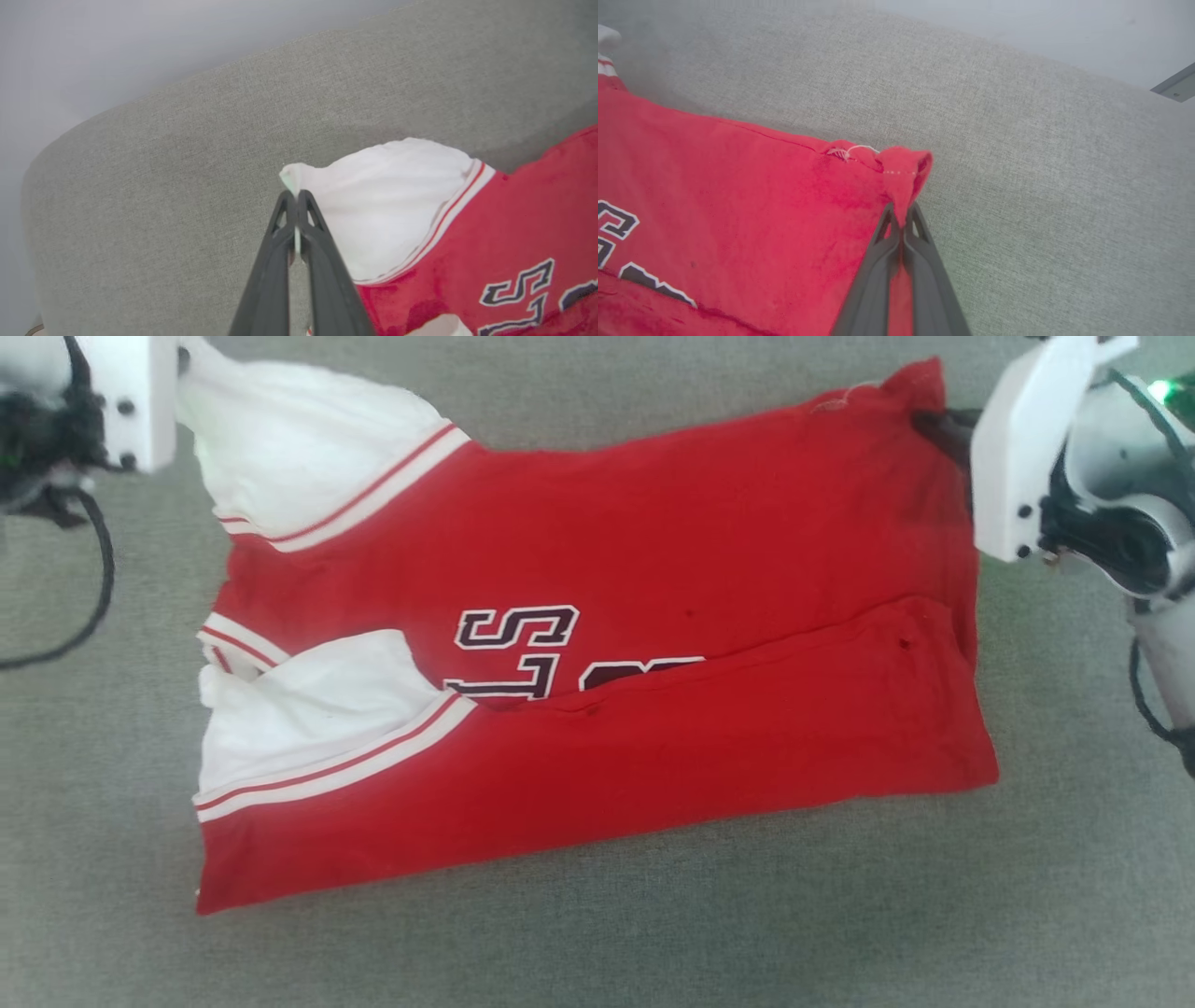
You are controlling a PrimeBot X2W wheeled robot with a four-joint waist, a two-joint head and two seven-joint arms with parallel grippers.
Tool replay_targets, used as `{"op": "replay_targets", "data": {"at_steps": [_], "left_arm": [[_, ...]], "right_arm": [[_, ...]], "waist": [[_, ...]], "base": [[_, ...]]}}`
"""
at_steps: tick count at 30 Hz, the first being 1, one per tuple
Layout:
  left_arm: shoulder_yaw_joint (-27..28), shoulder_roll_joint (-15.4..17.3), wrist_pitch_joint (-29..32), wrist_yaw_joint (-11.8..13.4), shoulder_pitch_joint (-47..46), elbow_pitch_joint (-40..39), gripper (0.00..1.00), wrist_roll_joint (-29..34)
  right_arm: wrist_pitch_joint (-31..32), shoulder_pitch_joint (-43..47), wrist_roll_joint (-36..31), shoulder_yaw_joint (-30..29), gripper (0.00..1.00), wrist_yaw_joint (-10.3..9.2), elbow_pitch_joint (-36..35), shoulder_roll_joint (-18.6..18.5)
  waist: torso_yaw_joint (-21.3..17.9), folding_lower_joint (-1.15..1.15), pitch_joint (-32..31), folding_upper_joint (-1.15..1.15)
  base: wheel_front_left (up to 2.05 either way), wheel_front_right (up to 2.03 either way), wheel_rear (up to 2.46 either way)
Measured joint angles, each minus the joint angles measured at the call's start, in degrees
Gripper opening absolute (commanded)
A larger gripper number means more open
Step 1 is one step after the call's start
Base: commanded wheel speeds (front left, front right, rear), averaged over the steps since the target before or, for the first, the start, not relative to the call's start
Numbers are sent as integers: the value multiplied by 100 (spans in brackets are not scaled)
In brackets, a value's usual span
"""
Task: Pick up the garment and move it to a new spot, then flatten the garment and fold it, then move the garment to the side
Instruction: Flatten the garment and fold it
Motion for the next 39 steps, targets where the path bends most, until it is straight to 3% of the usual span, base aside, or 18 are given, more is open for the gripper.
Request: {"op": "replay_targets", "data": {"at_steps": [11,19,26,33,34,35,36,37,38,39], "left_arm": [[21,1058,480,1088,1304,-2826,0,-62],[83,1602,443,1761,2448,-4100,0,-334],[-82,1541,180,1845,3268,-3858,0,-587],[-204,990,-134,1502,3493,-2824,0,-876],[-221,937,-169,1430,3505,-2681,0,-879],[-212,881,-246,1399,3514,-2564,13,-888],[-194,835,-308,1355,3515,-2460,21,-907],[-194,835,-308,1355,3515,-2460,26,-907],[-194,799,-367,1324,3515,-2382,38,-912],[-192,771,-444,1274,3515,-2330,69,-905]], "right_arm": [[597,1229,52,-670,0,-1,-1400,-378],[1053,2398,-24,-1393,0,-2,-2112,-267],[1161,2984,-232,-1693,0,-2,-2008,100],[1087,2887,-302,-1570,0,-2,-1470,236],[1043,2855,-346,-1541,7,-2,-1410,234],[1003,2824,-366,-1516,45,-2,-1360,231],[995,2802,-361,-1483,89,-2,-1324,234],[995,2802,-361,-1483,100,-2,-1324,234],[985,2786,-339,-1451,100,-3,-1301,229],[932,2775,-338,-1426,100,-3,-1287,220]], "waist": [[189,0,-279,0],[277,0,-339,0],[292,0,-381,0],[277,0,-510,0],[279,0,-537,0],[283,0,-566,0],[287,0,-595,0],[287,0,-595,0],[290,0,-623,0],[297,0,-653,0]], "base": [[0,0,0],[0,0,0],[0,0,0],[0,0,0],[0,0,0],[0,0,0],[0,0,0],[0,0,0],[0,0,0],[0,0,0]]}}
